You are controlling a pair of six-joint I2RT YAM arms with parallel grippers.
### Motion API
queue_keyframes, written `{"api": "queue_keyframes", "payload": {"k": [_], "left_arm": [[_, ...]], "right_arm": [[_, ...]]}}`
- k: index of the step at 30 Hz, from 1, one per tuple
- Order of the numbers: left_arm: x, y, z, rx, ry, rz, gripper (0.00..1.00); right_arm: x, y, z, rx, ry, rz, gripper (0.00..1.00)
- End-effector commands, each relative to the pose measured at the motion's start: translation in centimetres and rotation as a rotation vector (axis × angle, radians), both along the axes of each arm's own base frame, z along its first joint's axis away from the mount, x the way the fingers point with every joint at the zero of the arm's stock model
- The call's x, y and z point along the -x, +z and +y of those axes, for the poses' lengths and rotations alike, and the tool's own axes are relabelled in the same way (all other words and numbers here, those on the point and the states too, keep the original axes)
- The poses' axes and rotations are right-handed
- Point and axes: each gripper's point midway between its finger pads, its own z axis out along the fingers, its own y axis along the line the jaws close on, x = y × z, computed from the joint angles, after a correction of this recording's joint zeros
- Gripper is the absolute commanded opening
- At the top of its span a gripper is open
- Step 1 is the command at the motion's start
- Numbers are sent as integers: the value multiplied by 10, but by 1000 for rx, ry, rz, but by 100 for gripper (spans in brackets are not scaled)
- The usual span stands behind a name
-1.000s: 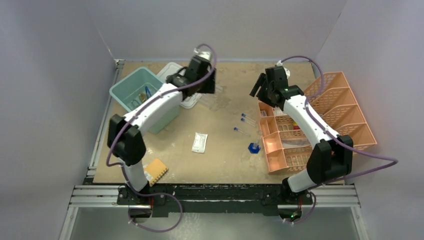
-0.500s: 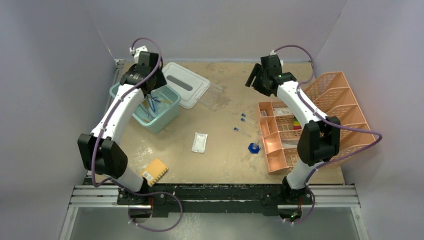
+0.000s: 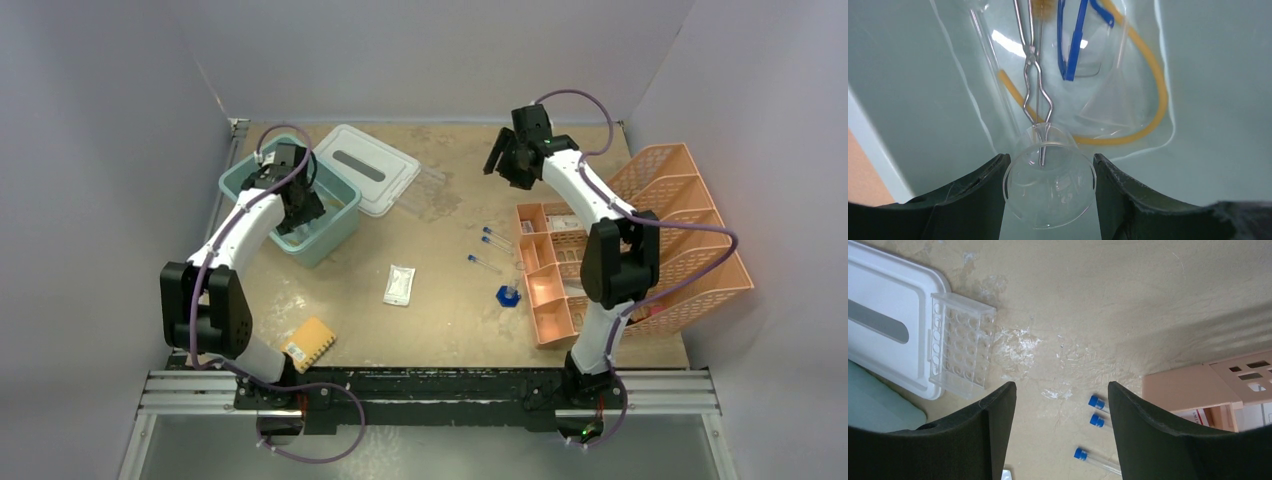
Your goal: Organize the chemistry lab equipment
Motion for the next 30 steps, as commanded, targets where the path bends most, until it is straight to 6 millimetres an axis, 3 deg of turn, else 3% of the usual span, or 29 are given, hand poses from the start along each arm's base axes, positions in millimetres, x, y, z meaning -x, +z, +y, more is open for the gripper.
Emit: {"api": "queue_keyframes", "payload": {"k": [1, 8, 12, 17, 21, 26, 30], "left_arm": [[1, -10, -7, 66, 27, 3, 32], [13, -31, -1, 38, 51, 44, 32], [8, -44, 3, 28, 56, 49, 32], [-9, -44, 0, 43, 41, -15, 35], [-13, -47, 4, 34, 60, -26, 46], [-10, -27, 17, -18, 116, -60, 68], [-14, 4, 22, -37, 131, -114, 76]], "right_arm": [[-9, 23, 3, -16, 14, -41, 69], [-17, 22, 6, -22, 21, -40, 69], [-17, 21, 10, -39, 31, -35, 68], [-17, 23, 11, -47, 35, -39, 68], [-15, 26, 11, -49, 33, -46, 68], [-11, 27, 8, -47, 27, -50, 68], [-7, 28, 8, -51, 24, -56, 68]]}}
